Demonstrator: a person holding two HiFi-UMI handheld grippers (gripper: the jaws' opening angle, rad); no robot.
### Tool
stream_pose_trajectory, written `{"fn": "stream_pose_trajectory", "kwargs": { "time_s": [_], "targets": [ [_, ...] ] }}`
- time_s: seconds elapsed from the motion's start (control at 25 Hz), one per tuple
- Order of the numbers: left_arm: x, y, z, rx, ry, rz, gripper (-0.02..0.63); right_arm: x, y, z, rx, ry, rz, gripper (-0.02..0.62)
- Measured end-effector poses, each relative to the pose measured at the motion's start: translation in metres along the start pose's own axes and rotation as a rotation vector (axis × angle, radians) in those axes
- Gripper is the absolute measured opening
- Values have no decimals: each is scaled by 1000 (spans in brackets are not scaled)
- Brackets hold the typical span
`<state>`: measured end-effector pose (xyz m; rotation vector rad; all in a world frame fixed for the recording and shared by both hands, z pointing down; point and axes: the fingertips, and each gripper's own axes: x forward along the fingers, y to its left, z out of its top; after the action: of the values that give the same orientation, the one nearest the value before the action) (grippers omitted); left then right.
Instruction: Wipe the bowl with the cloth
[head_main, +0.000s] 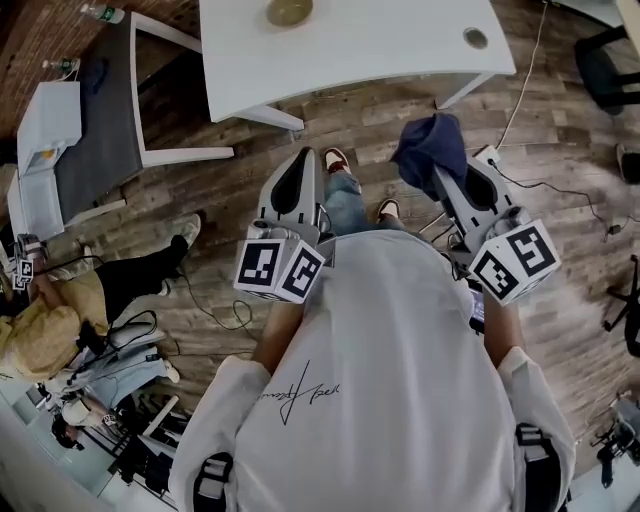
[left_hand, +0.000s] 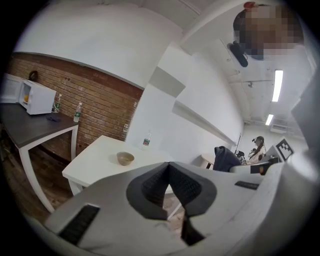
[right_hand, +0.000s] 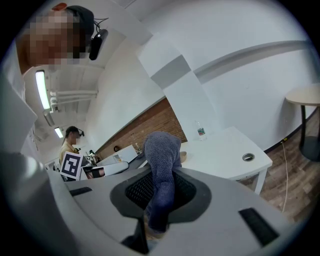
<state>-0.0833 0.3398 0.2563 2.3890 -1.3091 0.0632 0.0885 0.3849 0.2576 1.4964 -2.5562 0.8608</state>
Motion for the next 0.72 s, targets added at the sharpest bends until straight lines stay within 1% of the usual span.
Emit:
{"fn": "stream_pose_trajectory", "kwargs": {
  "time_s": [0.24, 0.52, 0.72],
  "targets": [
    [26, 37, 19, -6, 7, 10, -2, 51, 4, 20, -15, 24, 8, 54],
    [54, 87, 44, 4, 12, -10, -2, 115, 14, 38, -36, 57, -6, 54],
    [65, 119, 59, 5, 20, -44, -2, 152, 25, 48, -46, 70, -30, 54]
  ]
}}
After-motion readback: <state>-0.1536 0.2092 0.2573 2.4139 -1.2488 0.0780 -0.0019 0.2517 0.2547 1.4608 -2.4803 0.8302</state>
